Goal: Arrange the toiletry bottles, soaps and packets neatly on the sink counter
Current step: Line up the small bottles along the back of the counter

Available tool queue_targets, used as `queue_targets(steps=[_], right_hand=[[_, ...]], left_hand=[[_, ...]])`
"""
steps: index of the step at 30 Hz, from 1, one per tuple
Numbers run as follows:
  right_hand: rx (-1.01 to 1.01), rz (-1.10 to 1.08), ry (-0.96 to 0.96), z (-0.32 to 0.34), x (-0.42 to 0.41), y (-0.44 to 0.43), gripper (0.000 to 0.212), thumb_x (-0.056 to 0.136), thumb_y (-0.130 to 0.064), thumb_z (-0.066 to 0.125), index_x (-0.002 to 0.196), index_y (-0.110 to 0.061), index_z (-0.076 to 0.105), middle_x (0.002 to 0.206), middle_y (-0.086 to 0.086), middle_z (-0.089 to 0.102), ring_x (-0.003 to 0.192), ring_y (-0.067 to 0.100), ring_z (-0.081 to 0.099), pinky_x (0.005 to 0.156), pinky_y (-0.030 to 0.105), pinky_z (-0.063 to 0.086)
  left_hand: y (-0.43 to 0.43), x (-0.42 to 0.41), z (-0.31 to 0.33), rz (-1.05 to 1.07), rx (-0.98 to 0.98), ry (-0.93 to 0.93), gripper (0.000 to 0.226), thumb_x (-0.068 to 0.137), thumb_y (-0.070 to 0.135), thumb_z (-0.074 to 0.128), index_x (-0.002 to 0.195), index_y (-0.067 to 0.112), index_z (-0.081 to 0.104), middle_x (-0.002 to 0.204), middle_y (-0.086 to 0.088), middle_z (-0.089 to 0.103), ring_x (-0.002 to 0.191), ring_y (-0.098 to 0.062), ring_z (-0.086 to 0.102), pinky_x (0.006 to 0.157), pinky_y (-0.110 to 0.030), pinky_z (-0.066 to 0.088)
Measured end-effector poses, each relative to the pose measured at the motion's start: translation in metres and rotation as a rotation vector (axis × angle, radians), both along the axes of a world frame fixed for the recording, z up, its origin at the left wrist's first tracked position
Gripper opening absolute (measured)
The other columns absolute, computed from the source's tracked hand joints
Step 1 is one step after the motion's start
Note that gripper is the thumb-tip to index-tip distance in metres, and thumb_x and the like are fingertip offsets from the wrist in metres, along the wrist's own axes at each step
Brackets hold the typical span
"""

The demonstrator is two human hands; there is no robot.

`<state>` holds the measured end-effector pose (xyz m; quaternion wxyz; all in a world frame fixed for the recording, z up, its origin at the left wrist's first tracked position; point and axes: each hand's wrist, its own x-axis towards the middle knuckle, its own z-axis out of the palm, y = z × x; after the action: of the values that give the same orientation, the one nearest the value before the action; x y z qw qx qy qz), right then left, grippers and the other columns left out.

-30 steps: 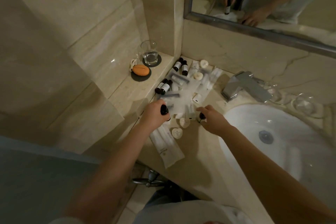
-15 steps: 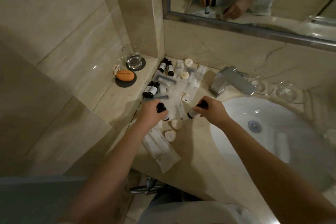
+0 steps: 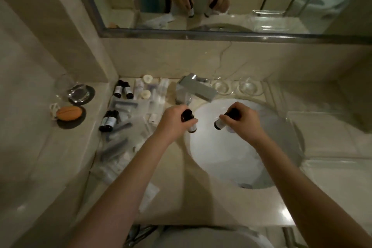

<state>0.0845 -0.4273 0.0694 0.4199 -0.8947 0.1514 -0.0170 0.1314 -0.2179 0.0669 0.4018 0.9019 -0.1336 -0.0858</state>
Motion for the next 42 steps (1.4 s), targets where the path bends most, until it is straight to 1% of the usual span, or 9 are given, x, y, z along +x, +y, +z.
queue_targets(steps=[2,5,8,12,15,24,31,36,42], right_hand=[[-0.019,-0.029,-0.028,0.002,-0.004,-0.030,0.016,0.078,-0.029,0.071,0.080,-0.015,0.063,0.078,-0.002,0.064,0.075,0.015,0.059,0.058,0.013,0.042],[-0.070,-0.089,-0.052,0.007,-0.010,-0.080,0.019,0.076,-0.032,0.071,0.082,-0.015,0.066,0.078,-0.002,0.066,0.077,0.017,0.061,0.067,0.027,0.049],[-0.096,-0.155,-0.042,0.007,-0.010,-0.132,0.021,0.076,-0.036,0.070,0.082,-0.016,0.065,0.078,0.001,0.068,0.075,0.018,0.061,0.068,0.035,0.050],[-0.109,-0.224,-0.044,0.002,-0.006,-0.192,0.022,0.076,-0.036,0.070,0.082,-0.016,0.065,0.079,0.000,0.067,0.077,0.020,0.062,0.069,0.036,0.051],[-0.124,-0.245,-0.032,-0.001,0.001,-0.227,0.024,0.077,-0.036,0.070,0.085,-0.014,0.065,0.079,0.000,0.065,0.078,0.019,0.059,0.068,0.032,0.047],[-0.196,-0.223,0.057,-0.015,0.048,-0.317,0.023,0.076,-0.038,0.067,0.084,-0.017,0.063,0.077,0.001,0.066,0.073,0.020,0.060,0.063,0.034,0.050],[-0.258,-0.168,0.080,-0.029,0.087,-0.353,0.019,0.076,-0.034,0.068,0.083,-0.017,0.062,0.082,0.002,0.066,0.074,0.020,0.060,0.063,0.034,0.051],[-0.266,-0.103,0.110,-0.039,0.098,-0.363,0.023,0.078,-0.034,0.069,0.088,-0.015,0.062,0.088,0.005,0.063,0.078,0.022,0.058,0.060,0.028,0.042],[-0.213,-0.027,0.143,-0.032,0.092,-0.370,0.036,0.079,-0.037,0.067,0.110,-0.022,0.058,0.091,0.001,0.059,0.080,0.018,0.055,0.064,0.029,0.044]], left_hand=[[-0.033,0.003,0.003,-0.032,-0.003,-0.025,0.022,0.078,0.022,0.072,0.088,0.005,0.063,0.081,-0.002,0.057,0.075,-0.016,0.052,0.059,-0.020,0.037],[-0.087,0.010,0.006,-0.082,0.020,-0.044,0.025,0.079,0.023,0.072,0.093,0.005,0.063,0.084,-0.001,0.057,0.080,-0.017,0.053,0.068,-0.024,0.036],[-0.144,0.020,0.008,-0.147,0.037,-0.044,0.023,0.080,0.021,0.071,0.092,0.005,0.062,0.083,-0.001,0.054,0.078,-0.017,0.049,0.063,-0.021,0.032],[-0.212,0.034,0.009,-0.206,0.056,-0.063,0.020,0.080,0.019,0.070,0.087,0.002,0.062,0.079,-0.001,0.053,0.075,-0.016,0.047,0.055,-0.014,0.032],[-0.255,0.044,0.004,-0.238,0.076,-0.057,0.022,0.079,0.021,0.070,0.084,0.002,0.060,0.079,-0.005,0.054,0.075,-0.019,0.049,0.062,-0.025,0.031],[-0.360,0.090,-0.008,-0.299,0.150,-0.017,0.021,0.082,0.016,0.066,0.098,0.002,0.063,0.098,-0.016,0.062,0.089,-0.028,0.058,0.072,-0.026,0.038],[-0.406,0.118,-0.022,-0.385,0.253,-0.008,0.017,0.084,0.016,0.063,0.098,0.007,0.064,0.099,-0.015,0.063,0.092,-0.030,0.059,0.072,-0.028,0.039],[-0.418,0.126,-0.021,-0.387,0.261,0.011,0.023,0.085,0.018,0.063,0.105,0.006,0.064,0.106,-0.016,0.063,0.097,-0.031,0.059,0.076,-0.029,0.042],[-0.415,0.129,-0.014,-0.396,0.326,0.072,0.057,0.083,0.029,0.068,0.134,0.014,0.047,0.129,-0.007,0.056,0.110,-0.027,0.057,0.092,-0.032,0.044]])
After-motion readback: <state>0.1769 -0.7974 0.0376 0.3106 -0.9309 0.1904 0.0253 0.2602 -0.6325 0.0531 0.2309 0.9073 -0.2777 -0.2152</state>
